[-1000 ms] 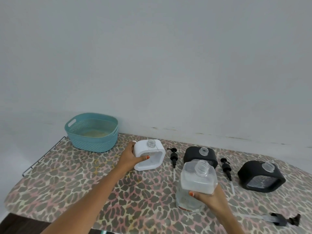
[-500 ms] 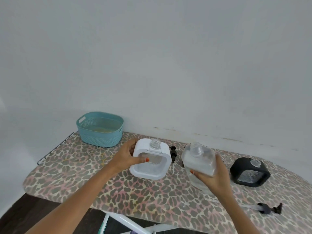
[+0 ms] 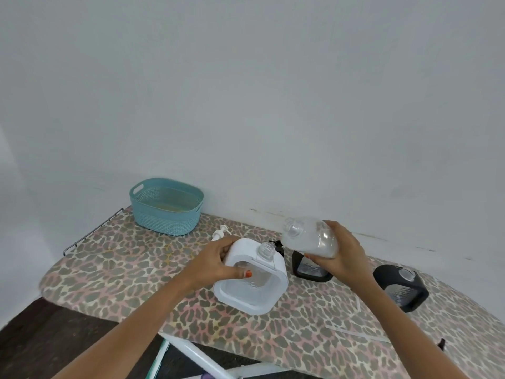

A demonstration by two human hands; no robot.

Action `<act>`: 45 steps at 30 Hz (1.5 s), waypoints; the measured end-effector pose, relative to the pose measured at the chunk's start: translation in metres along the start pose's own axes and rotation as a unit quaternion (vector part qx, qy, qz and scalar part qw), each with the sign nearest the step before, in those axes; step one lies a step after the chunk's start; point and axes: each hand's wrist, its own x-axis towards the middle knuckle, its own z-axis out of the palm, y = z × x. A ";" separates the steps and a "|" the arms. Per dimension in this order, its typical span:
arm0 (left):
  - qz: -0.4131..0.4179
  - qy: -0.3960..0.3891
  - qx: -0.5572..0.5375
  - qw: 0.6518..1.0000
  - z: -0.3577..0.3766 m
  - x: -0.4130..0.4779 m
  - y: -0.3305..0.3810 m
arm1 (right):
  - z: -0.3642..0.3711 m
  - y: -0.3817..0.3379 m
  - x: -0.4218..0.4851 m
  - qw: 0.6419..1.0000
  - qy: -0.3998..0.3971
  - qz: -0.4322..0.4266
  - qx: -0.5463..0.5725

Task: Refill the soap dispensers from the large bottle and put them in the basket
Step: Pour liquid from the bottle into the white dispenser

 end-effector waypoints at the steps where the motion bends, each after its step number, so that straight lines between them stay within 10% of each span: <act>1: -0.002 -0.005 -0.003 1.000 0.000 0.001 0.001 | 0.001 -0.002 0.001 1.000 0.003 -0.013 -0.006; 45: -0.014 -0.052 -0.027 0.998 0.008 0.015 -0.002 | -0.006 0.004 0.014 0.963 0.030 -0.201 -0.177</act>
